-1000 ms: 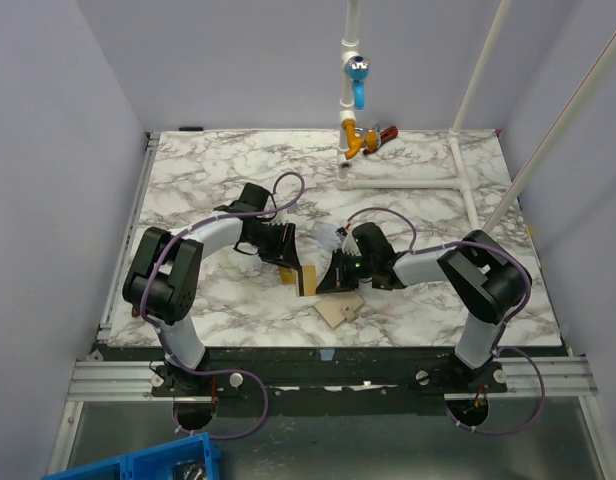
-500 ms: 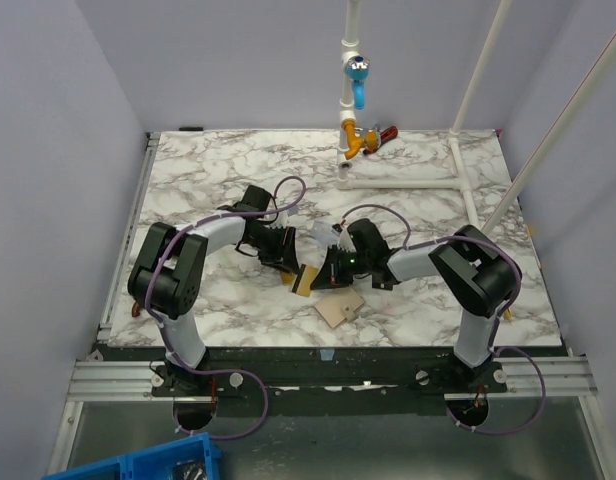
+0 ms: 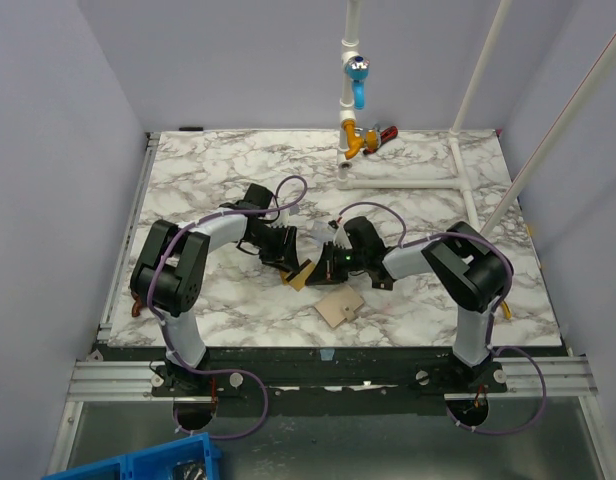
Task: Put the credit cards into the card holder
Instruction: Pick up the credit card from the center of the board.
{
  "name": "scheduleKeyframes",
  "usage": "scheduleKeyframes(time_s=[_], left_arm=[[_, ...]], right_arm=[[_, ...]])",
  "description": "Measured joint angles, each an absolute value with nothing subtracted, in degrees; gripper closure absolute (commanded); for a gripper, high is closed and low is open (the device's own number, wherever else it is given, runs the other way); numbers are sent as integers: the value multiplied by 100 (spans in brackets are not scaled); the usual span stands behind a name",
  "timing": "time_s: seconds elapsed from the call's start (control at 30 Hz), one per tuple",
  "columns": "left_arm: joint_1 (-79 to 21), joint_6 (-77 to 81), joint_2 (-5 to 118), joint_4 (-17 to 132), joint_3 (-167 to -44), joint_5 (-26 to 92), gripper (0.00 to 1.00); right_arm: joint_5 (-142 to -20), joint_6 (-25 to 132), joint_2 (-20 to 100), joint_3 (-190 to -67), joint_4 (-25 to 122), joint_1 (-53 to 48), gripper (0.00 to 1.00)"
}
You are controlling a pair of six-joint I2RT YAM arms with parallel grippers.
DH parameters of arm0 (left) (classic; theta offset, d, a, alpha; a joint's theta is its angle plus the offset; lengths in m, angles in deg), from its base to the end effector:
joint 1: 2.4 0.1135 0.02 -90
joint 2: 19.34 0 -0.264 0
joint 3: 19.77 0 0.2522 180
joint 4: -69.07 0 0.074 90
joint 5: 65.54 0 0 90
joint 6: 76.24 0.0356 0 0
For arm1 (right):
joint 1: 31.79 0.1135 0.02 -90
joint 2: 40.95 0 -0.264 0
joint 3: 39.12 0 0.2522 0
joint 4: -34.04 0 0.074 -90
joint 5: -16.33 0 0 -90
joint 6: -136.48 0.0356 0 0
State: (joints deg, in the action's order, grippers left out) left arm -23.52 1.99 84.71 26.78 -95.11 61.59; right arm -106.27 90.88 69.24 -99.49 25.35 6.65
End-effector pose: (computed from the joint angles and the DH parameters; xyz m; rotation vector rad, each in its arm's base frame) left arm 0.3081 -0.1421 0.1516 0.3889 2.8058 -1.0450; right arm 0.2639 0.2340 0.1002 -0.2050 2.5550 1.3209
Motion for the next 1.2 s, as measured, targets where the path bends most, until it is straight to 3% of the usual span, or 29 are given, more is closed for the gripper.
scheduleKeyframes(time_s=[0.67,1.2], left_arm=[[-2333,418,8493,2564,-9570,6202,68],[-2306,453,8506,2709,-9673,7158,73]], right_arm=[[-10937,9254,7169,-9938,2113,663,99],[-11127,9328,7318,-9909,1842,680,99]])
